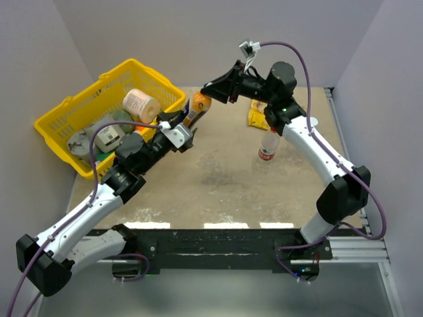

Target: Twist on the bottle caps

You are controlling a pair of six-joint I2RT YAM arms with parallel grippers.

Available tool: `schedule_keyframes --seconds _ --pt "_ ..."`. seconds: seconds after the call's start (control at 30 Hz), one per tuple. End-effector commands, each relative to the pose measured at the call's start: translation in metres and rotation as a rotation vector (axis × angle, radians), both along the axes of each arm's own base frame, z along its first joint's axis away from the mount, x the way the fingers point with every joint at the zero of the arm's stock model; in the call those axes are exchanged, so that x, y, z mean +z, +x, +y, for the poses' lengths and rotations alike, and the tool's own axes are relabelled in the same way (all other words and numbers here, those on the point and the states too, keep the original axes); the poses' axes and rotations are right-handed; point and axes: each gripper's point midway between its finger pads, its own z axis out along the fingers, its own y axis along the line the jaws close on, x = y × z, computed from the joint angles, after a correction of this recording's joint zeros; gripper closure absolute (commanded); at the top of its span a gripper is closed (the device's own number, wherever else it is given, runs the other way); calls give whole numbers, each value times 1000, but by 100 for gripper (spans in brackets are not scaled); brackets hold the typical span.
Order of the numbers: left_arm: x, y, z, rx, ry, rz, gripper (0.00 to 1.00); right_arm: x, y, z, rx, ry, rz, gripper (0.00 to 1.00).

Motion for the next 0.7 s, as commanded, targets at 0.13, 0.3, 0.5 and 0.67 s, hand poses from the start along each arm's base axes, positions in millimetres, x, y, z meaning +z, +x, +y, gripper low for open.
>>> schedule_keyframes --seconds 0.13,0.3,0.5,0.67 --pt "-13 -40 -14 -184 68 61 1 20 -9 -31 -110 -306 -343 100" --pt "-46 -54 8 -134 131 143 0 -23 -34 -70 -105 -561 -447 100" --pt "-56 -47 20 -59 94 100 1 -90 -103 -146 -29 -856 -356 100" --pt "-53 -41 18 -42 39 67 1 -135 -122 -209 -143 -1007 -260 100"
